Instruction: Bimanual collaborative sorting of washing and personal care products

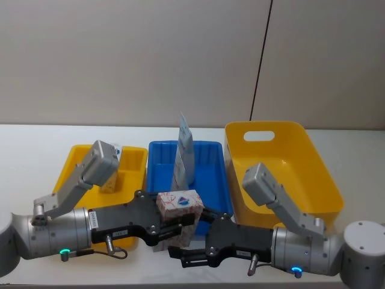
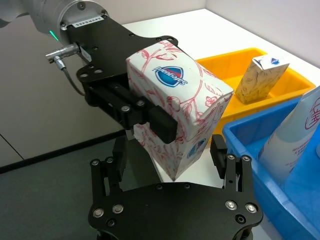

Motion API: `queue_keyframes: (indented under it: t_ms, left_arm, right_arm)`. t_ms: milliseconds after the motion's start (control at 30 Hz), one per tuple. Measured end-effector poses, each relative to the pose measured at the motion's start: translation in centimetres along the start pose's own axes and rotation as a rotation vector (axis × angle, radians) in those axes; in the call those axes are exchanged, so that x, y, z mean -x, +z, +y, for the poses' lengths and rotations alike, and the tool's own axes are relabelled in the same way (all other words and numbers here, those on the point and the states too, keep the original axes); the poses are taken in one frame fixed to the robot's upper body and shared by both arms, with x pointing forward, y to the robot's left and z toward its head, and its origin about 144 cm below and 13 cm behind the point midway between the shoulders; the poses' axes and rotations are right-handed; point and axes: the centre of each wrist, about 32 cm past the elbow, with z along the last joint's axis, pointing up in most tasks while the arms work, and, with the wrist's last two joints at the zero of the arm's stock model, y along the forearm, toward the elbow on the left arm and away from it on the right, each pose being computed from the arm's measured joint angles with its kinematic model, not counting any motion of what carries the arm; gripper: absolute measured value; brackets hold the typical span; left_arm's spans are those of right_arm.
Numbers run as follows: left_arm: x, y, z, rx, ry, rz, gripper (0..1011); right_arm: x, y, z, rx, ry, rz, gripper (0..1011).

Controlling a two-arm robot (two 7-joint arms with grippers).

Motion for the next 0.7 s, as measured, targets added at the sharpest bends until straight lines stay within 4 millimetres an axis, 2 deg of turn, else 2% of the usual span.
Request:
queue_keyframes:
  t_ms: [600, 700]
  left_arm:
    - [-0.8, -0.3, -0.5, 0.062, -0.095, 0.028, 412]
    - [-1.0, -0.3, -0.7, 0.072, -0.110, 0.033, 412]
  right_arm:
    - [0.1, -0.2, 0.9, -0.015, -0.016, -0.004, 1000]
    - [0.1, -0.2, 0.9, -0.016, -0.019, -0.004, 960]
